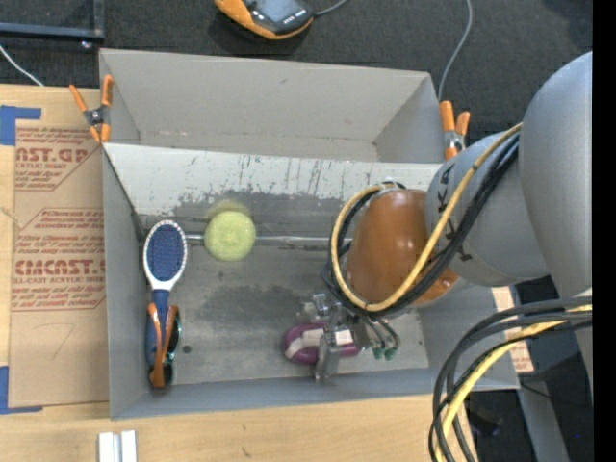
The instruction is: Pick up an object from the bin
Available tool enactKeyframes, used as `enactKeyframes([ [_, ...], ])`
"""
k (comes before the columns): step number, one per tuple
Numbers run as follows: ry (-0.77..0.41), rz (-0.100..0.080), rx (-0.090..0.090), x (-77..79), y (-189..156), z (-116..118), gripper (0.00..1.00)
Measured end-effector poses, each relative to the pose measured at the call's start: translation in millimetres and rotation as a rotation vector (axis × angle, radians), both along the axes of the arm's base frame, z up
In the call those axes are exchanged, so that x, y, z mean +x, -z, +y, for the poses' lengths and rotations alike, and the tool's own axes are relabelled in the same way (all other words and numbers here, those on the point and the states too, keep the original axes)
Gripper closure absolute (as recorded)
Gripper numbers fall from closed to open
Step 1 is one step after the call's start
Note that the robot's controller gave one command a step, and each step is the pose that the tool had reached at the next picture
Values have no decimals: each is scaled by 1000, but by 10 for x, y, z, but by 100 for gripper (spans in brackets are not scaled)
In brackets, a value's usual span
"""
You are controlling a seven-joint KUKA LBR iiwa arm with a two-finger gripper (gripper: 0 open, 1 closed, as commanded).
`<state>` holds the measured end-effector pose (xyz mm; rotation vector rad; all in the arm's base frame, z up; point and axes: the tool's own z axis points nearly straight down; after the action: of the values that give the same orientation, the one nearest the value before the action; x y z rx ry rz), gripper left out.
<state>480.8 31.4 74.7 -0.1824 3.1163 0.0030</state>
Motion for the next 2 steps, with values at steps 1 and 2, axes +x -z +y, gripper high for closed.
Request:
enactKeyframes([
  [1,-1,7,-1,-19,-172,0,100],
  [2,0,1,0,-5,-278,2,100],
])
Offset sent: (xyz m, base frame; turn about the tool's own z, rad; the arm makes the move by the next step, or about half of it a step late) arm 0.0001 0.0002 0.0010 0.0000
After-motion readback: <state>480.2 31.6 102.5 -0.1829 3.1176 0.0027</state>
